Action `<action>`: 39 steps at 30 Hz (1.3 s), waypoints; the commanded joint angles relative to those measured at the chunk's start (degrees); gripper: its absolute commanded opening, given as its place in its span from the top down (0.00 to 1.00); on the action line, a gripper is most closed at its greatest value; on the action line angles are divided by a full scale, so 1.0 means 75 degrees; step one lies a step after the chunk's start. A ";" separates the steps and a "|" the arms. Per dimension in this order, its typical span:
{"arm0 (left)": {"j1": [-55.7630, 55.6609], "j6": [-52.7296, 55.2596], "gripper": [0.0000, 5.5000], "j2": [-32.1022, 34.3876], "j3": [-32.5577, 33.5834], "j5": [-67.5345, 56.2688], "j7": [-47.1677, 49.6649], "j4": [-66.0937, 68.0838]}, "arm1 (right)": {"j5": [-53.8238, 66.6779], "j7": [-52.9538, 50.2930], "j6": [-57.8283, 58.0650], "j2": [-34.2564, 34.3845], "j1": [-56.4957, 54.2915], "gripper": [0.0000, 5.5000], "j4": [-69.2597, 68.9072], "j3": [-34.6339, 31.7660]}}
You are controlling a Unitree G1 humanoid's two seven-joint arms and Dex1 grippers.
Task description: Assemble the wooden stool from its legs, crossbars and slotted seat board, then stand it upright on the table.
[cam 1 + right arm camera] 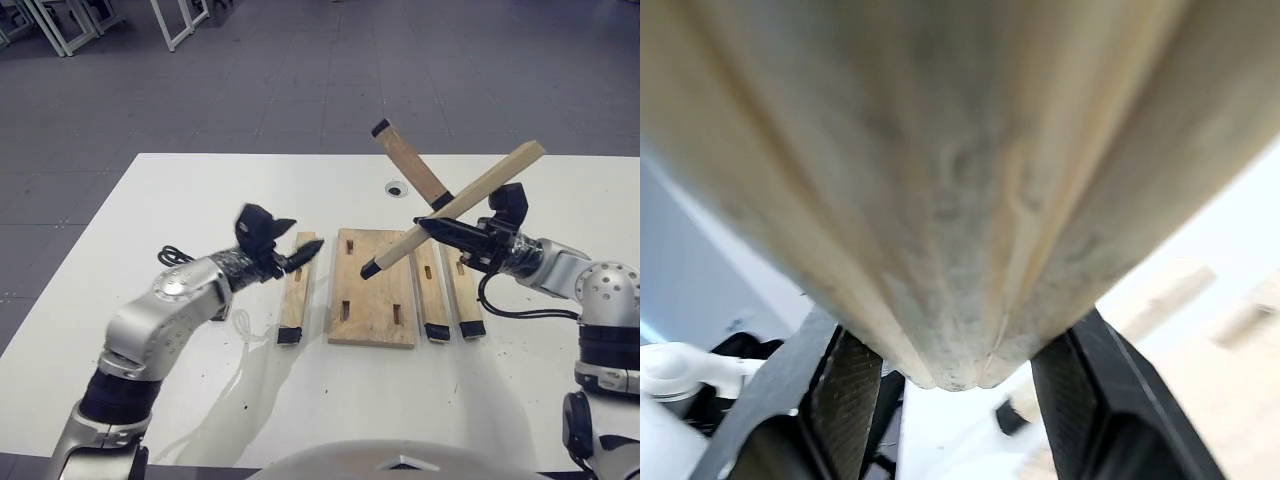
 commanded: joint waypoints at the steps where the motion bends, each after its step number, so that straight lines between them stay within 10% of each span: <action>1: 0.0095 -0.0337 0.34 0.0015 -0.1464 0.1789 -0.0259 -0.0197 | -0.0627 -0.0096 -0.0536 -0.0212 0.0242 0.63 -0.0093 -0.0035; 14: 0.0031 -0.0324 0.34 0.0553 -0.3340 0.5612 -0.1472 0.0174 | -0.1419 -0.0053 -0.1362 -0.0120 0.0358 0.63 -0.0452 0.0270; 39: 0.0137 -0.2871 0.34 0.1118 -0.1755 0.6592 -0.2232 0.1842 | -0.4806 0.1091 -0.3766 0.0207 -0.1094 0.63 0.2900 0.2343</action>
